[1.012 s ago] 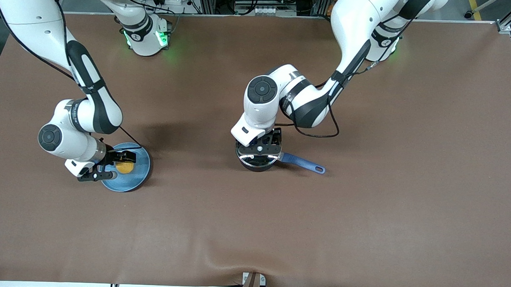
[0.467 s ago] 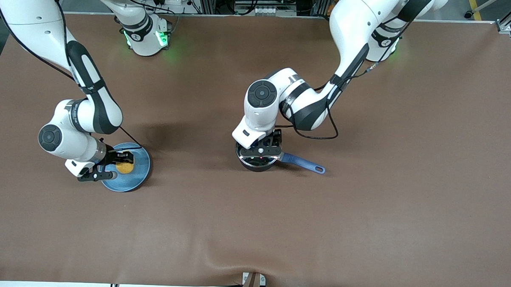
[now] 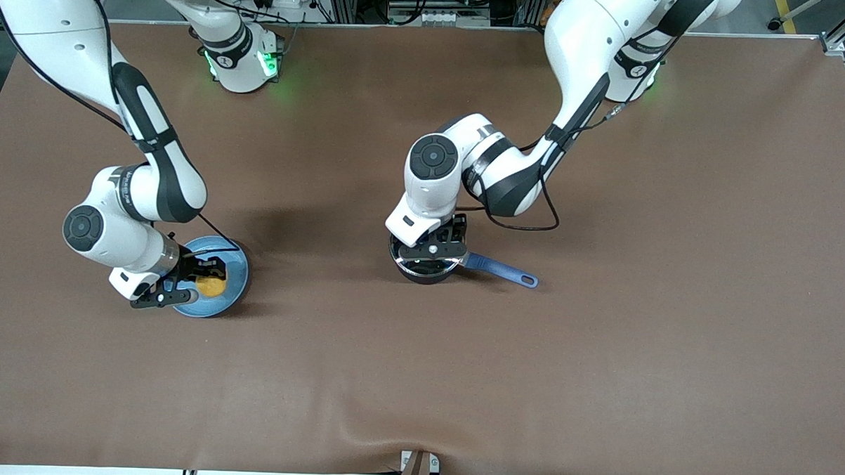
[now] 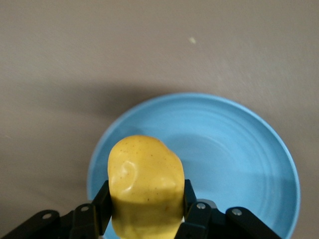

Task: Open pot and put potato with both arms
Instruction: 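Grasp the lid knob with the left gripper while the right gripper grasps the potato, then lift the lid aside with the left gripper while the right gripper carries the potato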

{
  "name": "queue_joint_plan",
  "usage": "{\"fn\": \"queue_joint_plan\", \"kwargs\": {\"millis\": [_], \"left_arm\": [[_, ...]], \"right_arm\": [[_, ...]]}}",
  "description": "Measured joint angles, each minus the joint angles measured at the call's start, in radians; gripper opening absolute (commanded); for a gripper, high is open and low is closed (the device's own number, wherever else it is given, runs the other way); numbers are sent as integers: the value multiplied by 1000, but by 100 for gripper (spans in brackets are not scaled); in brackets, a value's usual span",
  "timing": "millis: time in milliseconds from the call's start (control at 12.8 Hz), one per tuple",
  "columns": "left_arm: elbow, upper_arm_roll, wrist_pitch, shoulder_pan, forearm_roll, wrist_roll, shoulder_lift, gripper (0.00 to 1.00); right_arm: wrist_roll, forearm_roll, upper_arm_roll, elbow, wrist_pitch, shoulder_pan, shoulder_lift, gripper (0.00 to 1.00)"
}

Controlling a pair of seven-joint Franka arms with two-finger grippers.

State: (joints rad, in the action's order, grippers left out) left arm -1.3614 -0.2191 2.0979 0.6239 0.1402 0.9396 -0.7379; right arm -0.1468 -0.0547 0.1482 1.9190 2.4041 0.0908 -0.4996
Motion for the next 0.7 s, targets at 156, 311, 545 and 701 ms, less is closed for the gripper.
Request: {"fn": "queue_joint_plan", "kwargs": {"millis": [156, 311, 545, 701], "left_arm": [[1, -2, 9, 0, 0, 8, 0, 7], [2, -2, 10, 2, 0, 9, 0, 0], [13, -1, 10, -3, 0, 9, 4, 0], [28, 0, 4, -29, 0, 9, 33, 0]], "right_arm": [[55, -1, 42, -25, 1, -1, 4, 23], [158, -2, 96, -39, 0, -12, 8, 23], [309, -2, 158, -40, -25, -41, 20, 23], [400, -2, 202, -41, -29, -48, 23, 23]]}}
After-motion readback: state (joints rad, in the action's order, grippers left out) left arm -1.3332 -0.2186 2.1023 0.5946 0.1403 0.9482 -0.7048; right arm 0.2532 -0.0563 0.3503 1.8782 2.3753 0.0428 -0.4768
